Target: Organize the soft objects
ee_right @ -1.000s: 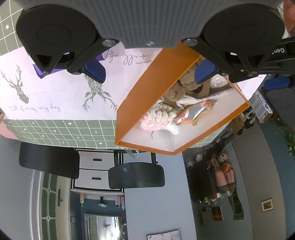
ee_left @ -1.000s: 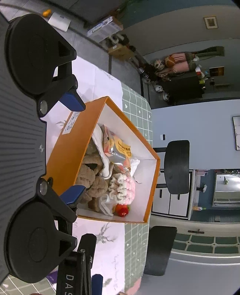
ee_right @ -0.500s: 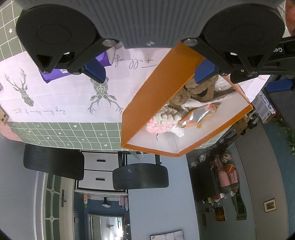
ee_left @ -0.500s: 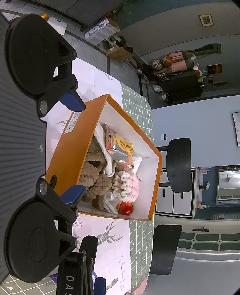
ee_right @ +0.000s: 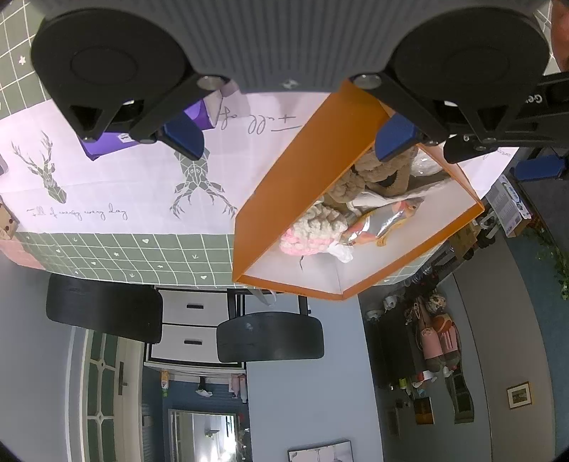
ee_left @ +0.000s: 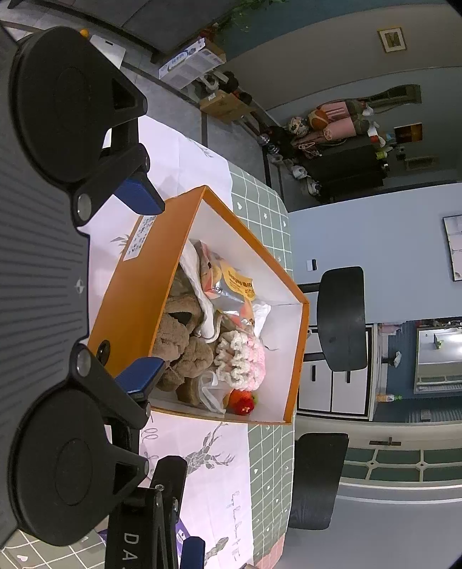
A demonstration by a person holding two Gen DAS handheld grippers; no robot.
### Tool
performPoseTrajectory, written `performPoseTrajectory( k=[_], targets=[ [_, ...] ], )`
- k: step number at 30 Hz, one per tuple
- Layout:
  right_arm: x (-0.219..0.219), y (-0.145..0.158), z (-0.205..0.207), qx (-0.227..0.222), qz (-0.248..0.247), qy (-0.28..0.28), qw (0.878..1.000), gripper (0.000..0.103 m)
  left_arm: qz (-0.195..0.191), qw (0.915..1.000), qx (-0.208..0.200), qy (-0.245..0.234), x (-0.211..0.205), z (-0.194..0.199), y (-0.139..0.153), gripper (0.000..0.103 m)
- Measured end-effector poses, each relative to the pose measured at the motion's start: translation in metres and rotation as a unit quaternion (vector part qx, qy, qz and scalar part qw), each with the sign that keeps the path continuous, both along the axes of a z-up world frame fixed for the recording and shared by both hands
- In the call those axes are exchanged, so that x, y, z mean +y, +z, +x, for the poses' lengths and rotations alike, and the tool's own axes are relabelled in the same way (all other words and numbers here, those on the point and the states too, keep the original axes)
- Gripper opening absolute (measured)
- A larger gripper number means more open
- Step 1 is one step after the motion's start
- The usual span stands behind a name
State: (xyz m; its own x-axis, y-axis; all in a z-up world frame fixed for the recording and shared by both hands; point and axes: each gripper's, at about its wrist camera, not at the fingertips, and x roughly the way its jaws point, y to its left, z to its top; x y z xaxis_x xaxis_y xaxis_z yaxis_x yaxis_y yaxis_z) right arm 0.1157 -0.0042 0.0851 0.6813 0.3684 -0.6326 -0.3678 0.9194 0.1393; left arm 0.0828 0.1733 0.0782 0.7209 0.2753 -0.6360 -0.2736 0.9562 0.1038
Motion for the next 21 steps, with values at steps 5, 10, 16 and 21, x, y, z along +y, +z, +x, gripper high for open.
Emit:
performPoseTrajectory(
  k=[5,10,16,21],
  targets=[
    [-0.0017,-0.0007,-0.0003,0.001,0.001,-0.002,1.000,0.100,0.000,1.0000,0.001,0.000,-0.0004,-0.0004,0.0000,0.103],
    [-0.0026,-0.0027,-0.0016,0.003,0.001,-0.003,1.000,0.100,0.006,1.0000,0.002,0.000,-0.0023,-0.0011,-0.0014,0.103],
    [-0.0033,-0.0024,-0.0026,0.002,0.001,-0.004,1.000,0.100,0.007,1.0000,0.002,0.000,-0.0027,-0.0018,-0.0014,0.103],
    [-0.0033,-0.0027,-0.0046,-0.001,-0.001,-0.005,1.000,0.100,0.012,0.9999,0.001,0.001,-0.0045,-0.0039,-0.0007,0.103]
  ],
)
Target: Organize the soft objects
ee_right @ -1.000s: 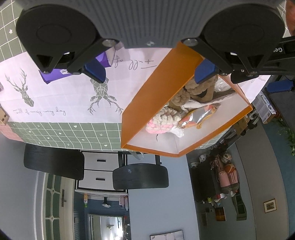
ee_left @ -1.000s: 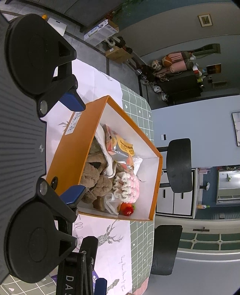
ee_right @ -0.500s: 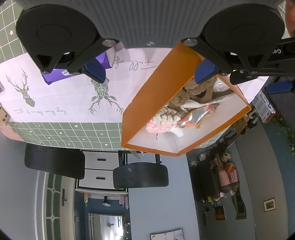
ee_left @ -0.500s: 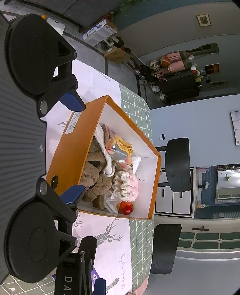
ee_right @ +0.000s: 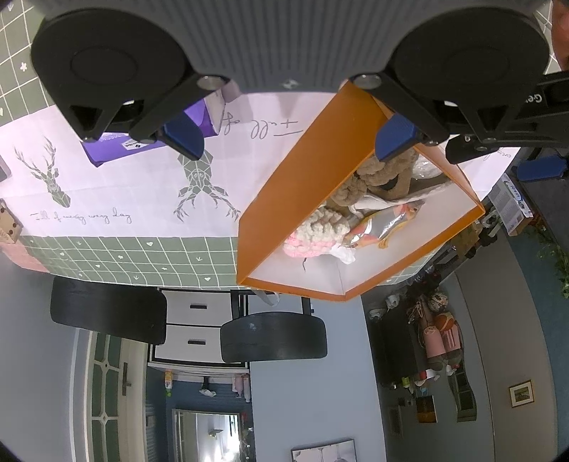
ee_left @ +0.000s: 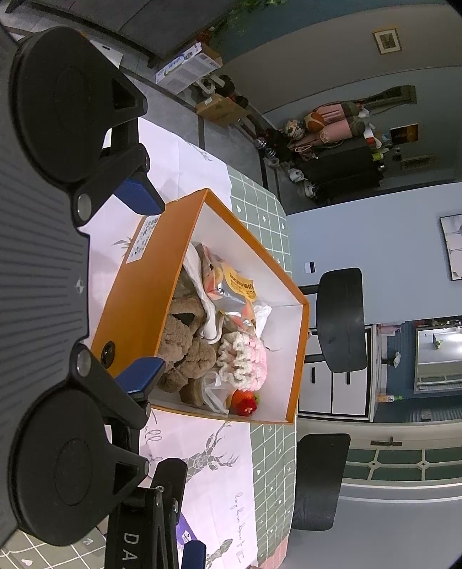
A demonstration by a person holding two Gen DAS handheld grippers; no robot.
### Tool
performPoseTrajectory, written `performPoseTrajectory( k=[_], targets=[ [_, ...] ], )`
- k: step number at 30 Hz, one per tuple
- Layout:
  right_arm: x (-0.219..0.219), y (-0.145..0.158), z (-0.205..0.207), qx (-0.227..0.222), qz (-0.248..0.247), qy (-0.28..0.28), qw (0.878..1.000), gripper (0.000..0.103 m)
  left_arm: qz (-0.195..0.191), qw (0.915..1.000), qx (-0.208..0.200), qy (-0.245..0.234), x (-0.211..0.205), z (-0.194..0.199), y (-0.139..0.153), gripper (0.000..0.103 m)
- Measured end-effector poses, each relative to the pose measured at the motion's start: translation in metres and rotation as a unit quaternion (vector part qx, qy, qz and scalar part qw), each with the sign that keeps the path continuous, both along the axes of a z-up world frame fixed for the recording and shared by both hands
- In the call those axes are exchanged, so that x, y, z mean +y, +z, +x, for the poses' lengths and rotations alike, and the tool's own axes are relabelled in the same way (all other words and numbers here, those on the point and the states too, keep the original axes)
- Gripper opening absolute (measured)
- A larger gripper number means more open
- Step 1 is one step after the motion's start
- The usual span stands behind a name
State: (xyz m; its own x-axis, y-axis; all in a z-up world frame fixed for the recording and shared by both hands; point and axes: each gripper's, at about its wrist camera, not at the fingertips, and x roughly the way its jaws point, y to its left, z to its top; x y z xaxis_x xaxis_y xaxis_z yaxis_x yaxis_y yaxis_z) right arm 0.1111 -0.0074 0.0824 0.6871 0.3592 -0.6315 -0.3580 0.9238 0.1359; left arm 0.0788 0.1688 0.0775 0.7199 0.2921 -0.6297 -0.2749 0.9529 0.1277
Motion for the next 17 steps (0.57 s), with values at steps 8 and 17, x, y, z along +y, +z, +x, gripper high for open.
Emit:
performPoseTrajectory(
  k=[8,17],
  targets=[
    [0.0009,0.0004,-0.0035,-0.004,-0.005,-0.002,1.000,0.100,0.002,1.0000,0.001,0.001,-0.0009,-0.0008,0.0009,0.103],
    [0.0005,-0.0011,-0.0046,-0.003,-0.003,-0.002,1.000,0.100,0.006,1.0000,-0.007,0.000,-0.0024,-0.0036,-0.0008,0.103]
  ],
)
